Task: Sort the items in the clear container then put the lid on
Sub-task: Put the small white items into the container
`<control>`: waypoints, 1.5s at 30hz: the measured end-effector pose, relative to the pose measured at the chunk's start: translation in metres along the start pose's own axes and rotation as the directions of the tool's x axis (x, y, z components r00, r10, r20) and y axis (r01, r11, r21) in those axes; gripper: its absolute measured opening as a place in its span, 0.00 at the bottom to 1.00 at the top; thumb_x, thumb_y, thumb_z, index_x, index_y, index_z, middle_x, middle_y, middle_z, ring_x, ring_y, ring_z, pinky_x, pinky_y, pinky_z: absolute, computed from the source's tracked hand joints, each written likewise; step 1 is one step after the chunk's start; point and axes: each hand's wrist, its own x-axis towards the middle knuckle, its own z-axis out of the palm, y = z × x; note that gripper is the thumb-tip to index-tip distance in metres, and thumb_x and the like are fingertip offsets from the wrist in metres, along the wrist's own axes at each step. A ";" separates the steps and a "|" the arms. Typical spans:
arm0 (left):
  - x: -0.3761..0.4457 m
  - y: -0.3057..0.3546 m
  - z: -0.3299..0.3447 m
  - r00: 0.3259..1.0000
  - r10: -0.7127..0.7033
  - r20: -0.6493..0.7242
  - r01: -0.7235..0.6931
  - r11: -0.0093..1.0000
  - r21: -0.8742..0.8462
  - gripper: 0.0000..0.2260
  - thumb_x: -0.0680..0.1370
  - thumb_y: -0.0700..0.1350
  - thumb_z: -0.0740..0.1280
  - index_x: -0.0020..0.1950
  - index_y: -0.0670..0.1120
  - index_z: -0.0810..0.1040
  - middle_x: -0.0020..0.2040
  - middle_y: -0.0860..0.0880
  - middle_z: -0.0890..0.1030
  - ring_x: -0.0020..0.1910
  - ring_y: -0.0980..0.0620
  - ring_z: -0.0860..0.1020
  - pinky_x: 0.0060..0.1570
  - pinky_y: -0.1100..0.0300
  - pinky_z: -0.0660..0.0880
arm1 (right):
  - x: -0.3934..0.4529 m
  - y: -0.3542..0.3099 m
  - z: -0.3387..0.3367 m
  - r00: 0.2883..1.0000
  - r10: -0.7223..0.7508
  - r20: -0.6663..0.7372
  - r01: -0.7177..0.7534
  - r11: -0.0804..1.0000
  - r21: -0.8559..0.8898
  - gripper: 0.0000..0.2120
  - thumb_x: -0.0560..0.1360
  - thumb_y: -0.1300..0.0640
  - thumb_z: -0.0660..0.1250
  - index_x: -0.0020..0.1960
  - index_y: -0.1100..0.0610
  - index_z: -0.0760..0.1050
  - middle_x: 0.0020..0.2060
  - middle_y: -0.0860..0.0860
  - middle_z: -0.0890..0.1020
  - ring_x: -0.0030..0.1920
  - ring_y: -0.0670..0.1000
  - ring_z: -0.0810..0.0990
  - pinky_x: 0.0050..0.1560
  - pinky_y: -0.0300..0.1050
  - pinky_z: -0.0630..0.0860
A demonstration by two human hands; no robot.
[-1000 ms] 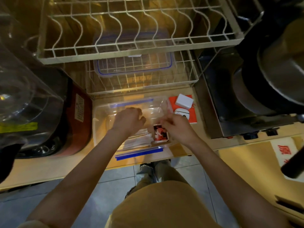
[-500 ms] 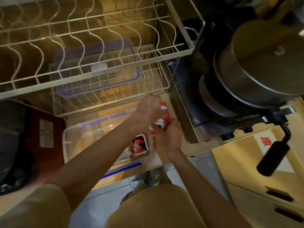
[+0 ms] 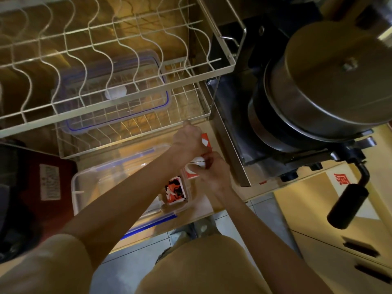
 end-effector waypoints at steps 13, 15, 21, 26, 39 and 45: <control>-0.060 -0.078 -0.036 0.956 0.226 -0.189 -0.269 0.930 -0.250 0.31 0.63 0.46 0.78 0.64 0.42 0.73 0.55 0.38 0.72 0.57 0.44 0.70 0.51 0.66 0.63 | 0.001 -0.004 -0.024 0.999 0.053 0.003 -0.052 0.963 0.263 0.14 0.67 0.60 0.75 0.47 0.56 0.72 0.42 0.49 0.78 0.39 0.45 0.79 0.34 0.34 0.78; -0.072 -0.096 -0.040 0.950 0.257 -0.177 -0.293 0.929 -0.227 0.31 0.62 0.45 0.78 0.63 0.42 0.74 0.54 0.40 0.74 0.53 0.48 0.71 0.43 0.70 0.61 | 0.002 -0.015 -0.019 0.999 0.011 0.042 -0.022 0.960 0.278 0.13 0.67 0.58 0.75 0.45 0.52 0.72 0.43 0.47 0.79 0.42 0.45 0.80 0.35 0.35 0.78; -0.089 -0.132 -0.002 0.990 0.127 -0.054 -0.137 0.950 -0.281 0.36 0.61 0.46 0.79 0.66 0.44 0.69 0.60 0.43 0.73 0.57 0.46 0.74 0.53 0.64 0.67 | -0.006 -0.047 0.021 0.987 -0.141 0.074 0.131 0.984 0.124 0.14 0.66 0.59 0.76 0.47 0.58 0.74 0.35 0.45 0.78 0.31 0.39 0.79 0.29 0.28 0.72; -0.081 -0.148 0.035 0.996 0.007 -0.093 -0.037 0.944 -0.329 0.32 0.63 0.45 0.78 0.64 0.42 0.70 0.62 0.42 0.72 0.61 0.45 0.72 0.60 0.58 0.68 | -0.014 -0.054 0.059 0.962 -0.253 0.105 0.274 0.895 -0.351 0.18 0.70 0.57 0.72 0.56 0.61 0.72 0.52 0.57 0.79 0.49 0.55 0.79 0.44 0.43 0.74; -0.073 -0.149 0.077 0.949 -0.048 -0.312 -0.050 0.953 -0.299 0.26 0.69 0.41 0.71 0.66 0.46 0.71 0.66 0.47 0.72 0.64 0.45 0.68 0.61 0.54 0.68 | 0.004 -0.036 0.110 0.935 -0.332 0.124 0.321 0.648 -0.690 0.22 0.75 0.57 0.65 0.66 0.61 0.64 0.61 0.58 0.72 0.56 0.55 0.78 0.49 0.43 0.74; -0.078 -0.153 0.088 0.931 -0.082 -0.357 -0.084 0.901 -0.425 0.18 0.74 0.38 0.67 0.63 0.41 0.73 0.66 0.42 0.71 0.65 0.46 0.68 0.59 0.65 0.63 | -0.003 -0.031 0.114 0.947 -0.315 0.061 0.288 0.747 -0.599 0.21 0.75 0.57 0.64 0.65 0.63 0.64 0.61 0.62 0.72 0.57 0.62 0.76 0.50 0.52 0.75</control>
